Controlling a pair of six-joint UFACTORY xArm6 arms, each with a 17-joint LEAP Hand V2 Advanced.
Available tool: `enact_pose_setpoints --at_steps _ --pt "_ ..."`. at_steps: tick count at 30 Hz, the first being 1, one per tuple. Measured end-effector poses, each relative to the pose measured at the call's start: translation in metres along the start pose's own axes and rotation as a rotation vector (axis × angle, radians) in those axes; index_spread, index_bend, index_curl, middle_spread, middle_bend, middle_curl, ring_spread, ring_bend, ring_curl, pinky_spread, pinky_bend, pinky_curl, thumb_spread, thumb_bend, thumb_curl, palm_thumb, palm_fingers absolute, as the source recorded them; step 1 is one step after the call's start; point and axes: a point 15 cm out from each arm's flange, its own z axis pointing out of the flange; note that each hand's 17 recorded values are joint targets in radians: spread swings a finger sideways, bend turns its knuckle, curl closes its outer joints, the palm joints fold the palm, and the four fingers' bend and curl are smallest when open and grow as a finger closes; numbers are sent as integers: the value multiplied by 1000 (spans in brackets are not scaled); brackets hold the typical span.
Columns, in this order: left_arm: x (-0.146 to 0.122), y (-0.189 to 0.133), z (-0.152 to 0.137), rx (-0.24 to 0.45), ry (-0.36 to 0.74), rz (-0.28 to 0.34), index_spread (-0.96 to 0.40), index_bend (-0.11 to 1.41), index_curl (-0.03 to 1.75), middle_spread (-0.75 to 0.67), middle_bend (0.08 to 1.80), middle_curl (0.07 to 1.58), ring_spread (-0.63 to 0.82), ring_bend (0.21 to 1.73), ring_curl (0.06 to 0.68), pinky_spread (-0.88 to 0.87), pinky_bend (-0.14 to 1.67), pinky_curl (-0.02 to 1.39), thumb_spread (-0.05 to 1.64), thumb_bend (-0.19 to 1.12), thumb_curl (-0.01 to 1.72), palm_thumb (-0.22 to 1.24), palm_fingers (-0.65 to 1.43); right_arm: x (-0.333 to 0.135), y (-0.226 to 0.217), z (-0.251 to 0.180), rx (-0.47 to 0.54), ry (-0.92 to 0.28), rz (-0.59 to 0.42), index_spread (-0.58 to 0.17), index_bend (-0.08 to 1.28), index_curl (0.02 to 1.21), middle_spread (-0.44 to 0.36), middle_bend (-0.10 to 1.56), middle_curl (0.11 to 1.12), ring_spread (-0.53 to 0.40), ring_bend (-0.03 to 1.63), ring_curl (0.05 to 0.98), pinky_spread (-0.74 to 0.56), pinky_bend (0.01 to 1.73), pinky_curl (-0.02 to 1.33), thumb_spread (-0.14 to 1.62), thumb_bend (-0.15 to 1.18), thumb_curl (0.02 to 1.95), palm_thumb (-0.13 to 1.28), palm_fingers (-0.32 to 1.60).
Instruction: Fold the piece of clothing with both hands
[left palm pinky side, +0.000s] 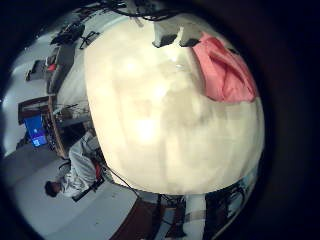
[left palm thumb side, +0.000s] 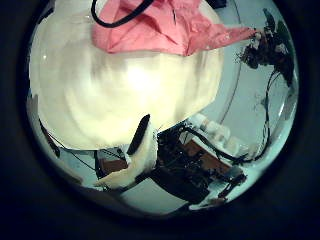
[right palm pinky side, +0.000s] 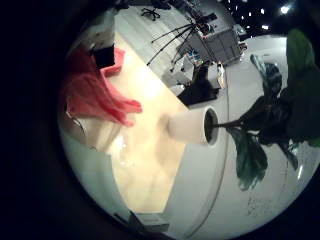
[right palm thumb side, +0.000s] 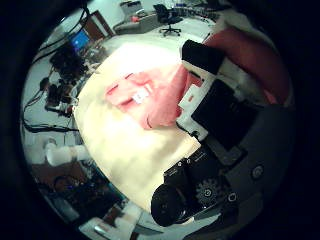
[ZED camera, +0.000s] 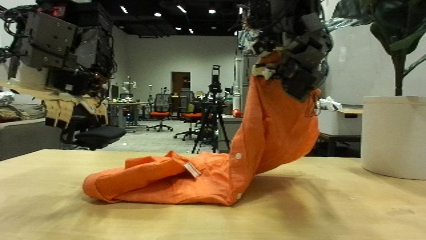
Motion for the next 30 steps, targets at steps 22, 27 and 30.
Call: enact_pose_setpoints --at_steps 22,27,30 --pt "-27 44 11 28 73 -79 47 195 343 263 179 297 494 392 214 499 249 312 1166 -18 288 368 58 -195 -120 58 97 -126 -346 -350 764 975 -172 1121 727 -250 1271 547 -464 1152 555 1172 -22 395 874 1092" --pt "-28 48 12 29 74 -83 41 195 359 254 176 292 491 382 212 491 232 309 1173 -16 291 381 73 -198 -118 62 92 -154 -324 -402 572 907 -233 969 664 -319 1169 506 -587 1107 504 1188 -14 381 868 883" --pt "-26 50 14 25 74 -86 41 194 365 249 175 289 489 375 212 490 225 309 1173 -16 291 386 79 -189 -118 63 92 -150 -308 -441 410 847 -258 887 639 -375 1129 480 -592 1117 489 1193 -15 377 864 683"
